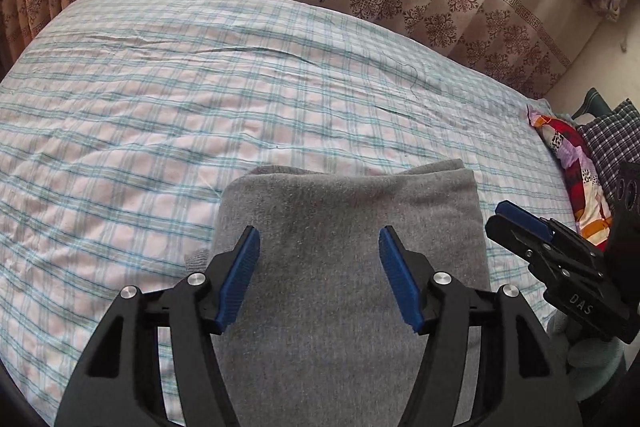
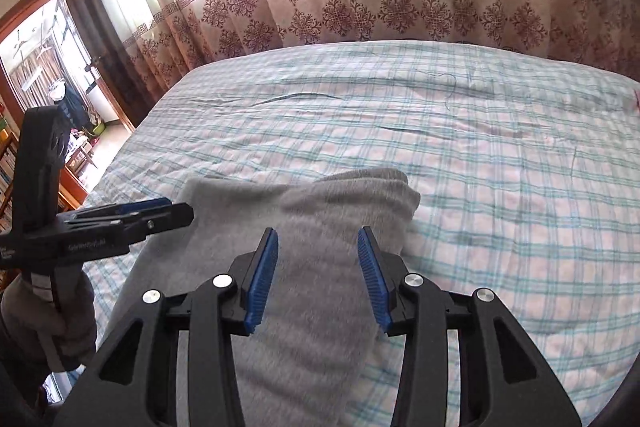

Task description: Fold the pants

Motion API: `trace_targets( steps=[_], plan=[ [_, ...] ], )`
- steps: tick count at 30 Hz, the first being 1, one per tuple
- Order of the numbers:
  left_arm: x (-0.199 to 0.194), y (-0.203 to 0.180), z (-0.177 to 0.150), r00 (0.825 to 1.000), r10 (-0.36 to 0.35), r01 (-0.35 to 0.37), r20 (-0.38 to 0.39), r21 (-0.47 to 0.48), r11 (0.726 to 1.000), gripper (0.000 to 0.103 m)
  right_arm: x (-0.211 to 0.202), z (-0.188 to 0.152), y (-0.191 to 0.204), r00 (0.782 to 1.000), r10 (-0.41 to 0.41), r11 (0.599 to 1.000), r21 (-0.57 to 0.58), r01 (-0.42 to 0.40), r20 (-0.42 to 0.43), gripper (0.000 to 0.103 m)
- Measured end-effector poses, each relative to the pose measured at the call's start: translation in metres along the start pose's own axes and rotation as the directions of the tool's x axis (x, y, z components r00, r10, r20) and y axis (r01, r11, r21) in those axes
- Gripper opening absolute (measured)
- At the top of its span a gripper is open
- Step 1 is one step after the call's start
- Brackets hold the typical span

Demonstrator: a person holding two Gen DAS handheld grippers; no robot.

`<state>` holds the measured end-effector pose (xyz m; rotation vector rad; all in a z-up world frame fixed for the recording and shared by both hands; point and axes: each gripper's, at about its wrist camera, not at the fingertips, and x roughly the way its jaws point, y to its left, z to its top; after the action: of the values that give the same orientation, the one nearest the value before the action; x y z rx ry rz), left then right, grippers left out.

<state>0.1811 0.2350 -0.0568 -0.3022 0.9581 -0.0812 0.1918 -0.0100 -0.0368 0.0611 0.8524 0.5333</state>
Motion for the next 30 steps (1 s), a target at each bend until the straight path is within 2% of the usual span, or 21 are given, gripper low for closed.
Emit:
trace_targets(
  steps=[5,11,16,20,23,27,29,30],
  plan=[
    [0.022,0.015,-0.004,1.000,0.002,-0.002,0.004,-0.041,0.999,0.064,0.048,0.015,-0.007,0.998,-0.044,0.999,0.024,0.045,-0.051,0.042],
    [0.034,0.020,-0.009,1.000,-0.009,0.009,0.026,-0.020,1.000,0.067,0.089,0.008,-0.014,0.988,-0.080,0.995,0.047,0.087,-0.135,0.041],
    [0.036,0.020,-0.008,0.999,-0.032,0.032,0.021,-0.015,0.999,0.072,0.098,0.006,-0.013,0.985,-0.088,0.995,0.043,0.095,-0.147,0.041],
    [0.025,0.019,-0.006,0.999,-0.035,0.036,0.006,-0.023,0.999,0.073,0.068,0.009,-0.009,0.991,-0.078,0.996,0.042,0.083,-0.105,0.041],
    [0.007,0.017,-0.008,1.000,-0.015,0.015,0.014,-0.029,0.999,0.081,0.030,0.000,-0.004,0.996,-0.063,0.997,0.037,0.065,-0.056,0.042],
    [-0.017,0.006,-0.018,0.997,0.071,-0.072,0.029,0.053,0.996,0.086,-0.015,-0.030,0.009,0.998,-0.047,0.999,-0.014,0.047,-0.040,0.042],
    [-0.029,0.002,-0.028,0.995,0.090,-0.093,0.037,0.077,0.993,0.095,-0.032,-0.052,0.013,0.998,-0.034,0.999,-0.013,0.033,-0.049,0.046],
    [-0.033,0.000,-0.033,0.993,0.109,-0.112,0.035,0.087,0.990,0.095,-0.038,-0.062,0.014,0.998,-0.028,1.000,-0.003,0.028,-0.056,0.047]
  ],
)
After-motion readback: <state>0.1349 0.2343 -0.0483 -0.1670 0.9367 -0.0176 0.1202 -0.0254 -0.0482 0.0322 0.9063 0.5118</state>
